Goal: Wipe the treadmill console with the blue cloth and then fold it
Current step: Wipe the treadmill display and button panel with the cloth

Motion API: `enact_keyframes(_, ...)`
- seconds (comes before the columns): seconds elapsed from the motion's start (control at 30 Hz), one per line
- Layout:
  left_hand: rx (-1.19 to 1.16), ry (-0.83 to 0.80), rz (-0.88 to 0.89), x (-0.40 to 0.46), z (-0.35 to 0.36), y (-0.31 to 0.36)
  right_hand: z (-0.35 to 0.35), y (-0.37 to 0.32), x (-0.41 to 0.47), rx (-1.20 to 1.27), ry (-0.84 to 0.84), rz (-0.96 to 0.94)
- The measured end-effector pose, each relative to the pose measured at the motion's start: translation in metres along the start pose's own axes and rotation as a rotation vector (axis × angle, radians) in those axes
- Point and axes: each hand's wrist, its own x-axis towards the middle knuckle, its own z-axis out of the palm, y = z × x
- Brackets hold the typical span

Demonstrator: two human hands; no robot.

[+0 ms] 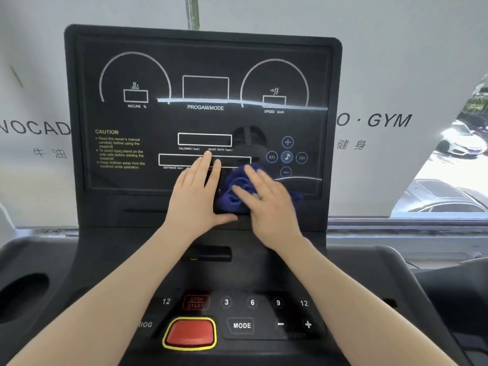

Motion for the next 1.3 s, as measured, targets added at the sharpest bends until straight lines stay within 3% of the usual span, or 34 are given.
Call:
enact_keyframes(0.17,0.071,-0.059,0.086,-0.004,-0.003,-0.011,-0.009,0.007,-0.008,-0.047,-0.165,-0.193)
enact_keyframes(0.3,0.197,-0.041,0.033,-0.02,-0.012,-0.032,-0.02,0.03,-0.029,-0.062,-0.042,-0.041)
enact_keyframes(0.43,0.179,-0.086,-0.025,-0.049,-0.01,-0.064,0.001,-0.01,-0.018,0.002,0.113,0.022)
enact_keyframes(0.53,0.183,-0.117,-0.04,-0.064,-0.011,-0.084,0.021,-0.048,0.003,0.041,0.095,-0.047)
enact_keyframes(0.67,0.149,-0.097,-0.036,-0.072,-0.014,-0.1,0.044,-0.094,0.027,0.059,-0.049,-0.051)
enact_keyframes(0.77,0.159,-0.09,-0.001,-0.072,-0.007,-0.105,0.043,-0.093,0.031,0.039,-0.124,-0.114)
enact_keyframes(0.87,0.149,-0.087,0.01,-0.071,-0.001,-0.105,0.027,-0.062,0.017,0.012,-0.105,-0.146)
enact_keyframes(1.0,0.057,-0.015,0.041,-0.069,-0.001,-0.111,0.008,-0.036,-0.011,-0.063,0.019,0.031)
enact_keyframes(1.17,0.048,-0.02,0.123,-0.07,0.003,-0.124,0.023,-0.065,0.006,-0.076,0.121,0.106)
enact_keyframes(1.3,0.035,-0.032,0.117,-0.07,0.004,-0.123,0.054,-0.111,0.025,-0.013,0.004,0.055)
